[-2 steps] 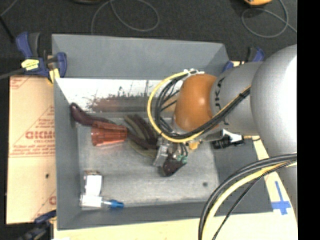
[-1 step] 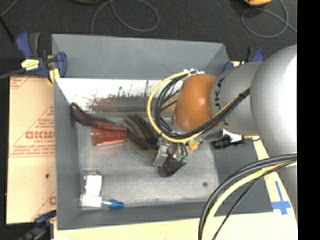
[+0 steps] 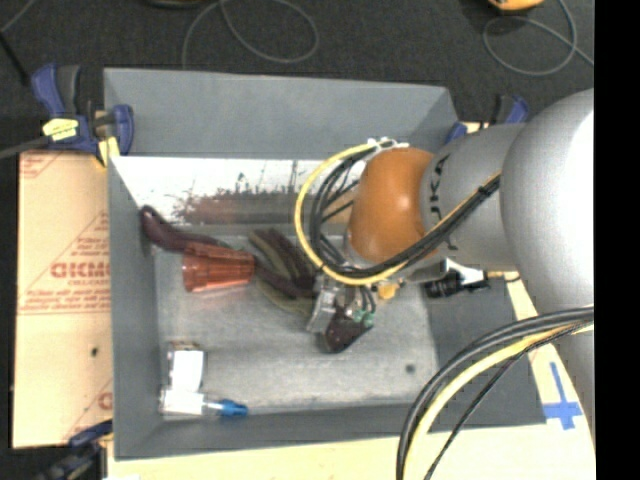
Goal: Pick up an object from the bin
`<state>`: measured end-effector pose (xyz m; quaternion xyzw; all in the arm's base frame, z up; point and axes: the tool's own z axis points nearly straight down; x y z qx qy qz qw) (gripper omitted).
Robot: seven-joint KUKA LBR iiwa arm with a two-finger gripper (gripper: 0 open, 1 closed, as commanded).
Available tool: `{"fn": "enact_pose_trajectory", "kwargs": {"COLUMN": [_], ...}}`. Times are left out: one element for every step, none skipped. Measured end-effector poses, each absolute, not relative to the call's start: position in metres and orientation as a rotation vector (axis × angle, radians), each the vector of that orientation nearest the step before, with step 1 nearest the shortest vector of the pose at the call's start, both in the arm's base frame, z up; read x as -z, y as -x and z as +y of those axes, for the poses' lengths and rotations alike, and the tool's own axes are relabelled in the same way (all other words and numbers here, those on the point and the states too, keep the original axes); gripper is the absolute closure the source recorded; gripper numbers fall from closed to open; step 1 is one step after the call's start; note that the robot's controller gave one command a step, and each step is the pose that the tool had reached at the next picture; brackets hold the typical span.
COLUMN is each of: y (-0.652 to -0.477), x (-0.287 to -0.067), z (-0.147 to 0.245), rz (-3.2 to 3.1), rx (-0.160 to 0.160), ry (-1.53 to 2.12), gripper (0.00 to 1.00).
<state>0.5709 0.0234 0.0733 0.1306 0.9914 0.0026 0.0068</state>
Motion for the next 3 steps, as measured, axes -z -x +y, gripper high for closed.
{"fn": "enact_pose_trajectory", "kwargs": {"y": [-0.5709, -0.5709, -0.5709], "x": [-0.0733, -0.0733, -0.0733], "z": [0.0235, 0.0235, 0.0235], "rz": [3.101, 3.101, 3.101], "rx": [-0.008, -0.008, -0.009], "ry": [-0.409, -0.410, -0.411], "gripper": [1.00, 1.00, 1.00]}}
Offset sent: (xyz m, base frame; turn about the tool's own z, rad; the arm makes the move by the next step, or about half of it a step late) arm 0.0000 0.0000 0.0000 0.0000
